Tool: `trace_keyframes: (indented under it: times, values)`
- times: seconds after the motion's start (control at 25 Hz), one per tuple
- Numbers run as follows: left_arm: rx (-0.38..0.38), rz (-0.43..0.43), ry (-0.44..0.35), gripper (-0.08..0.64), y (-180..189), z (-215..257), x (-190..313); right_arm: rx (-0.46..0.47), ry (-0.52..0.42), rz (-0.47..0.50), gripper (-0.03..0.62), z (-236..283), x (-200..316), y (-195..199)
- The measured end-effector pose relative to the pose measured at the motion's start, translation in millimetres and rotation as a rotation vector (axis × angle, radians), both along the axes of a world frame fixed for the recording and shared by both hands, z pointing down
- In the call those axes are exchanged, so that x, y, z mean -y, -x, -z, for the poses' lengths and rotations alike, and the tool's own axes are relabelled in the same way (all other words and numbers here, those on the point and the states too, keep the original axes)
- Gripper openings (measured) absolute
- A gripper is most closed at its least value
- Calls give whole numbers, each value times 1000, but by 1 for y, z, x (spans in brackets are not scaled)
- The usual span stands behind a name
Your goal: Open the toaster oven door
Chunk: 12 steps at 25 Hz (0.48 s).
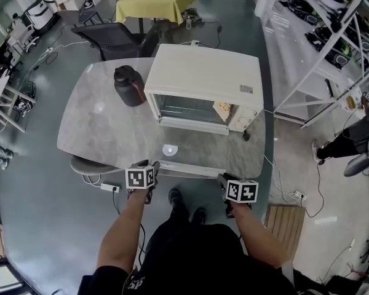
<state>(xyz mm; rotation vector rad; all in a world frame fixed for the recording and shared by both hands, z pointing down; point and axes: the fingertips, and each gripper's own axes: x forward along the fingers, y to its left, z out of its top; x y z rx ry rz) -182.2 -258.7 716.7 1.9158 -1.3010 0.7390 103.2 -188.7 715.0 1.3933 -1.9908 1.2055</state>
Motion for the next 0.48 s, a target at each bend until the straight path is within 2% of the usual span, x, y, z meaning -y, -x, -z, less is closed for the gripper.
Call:
trace_keyframes:
  times: [0.24, 0.48]
  values:
    - [10, 20, -59, 192, 14, 23, 1, 45, -42, -32, 74, 16, -2, -12]
    - [-36, 59, -180, 184, 14, 73, 0, 60, -150, -43, 5, 58, 10, -28]
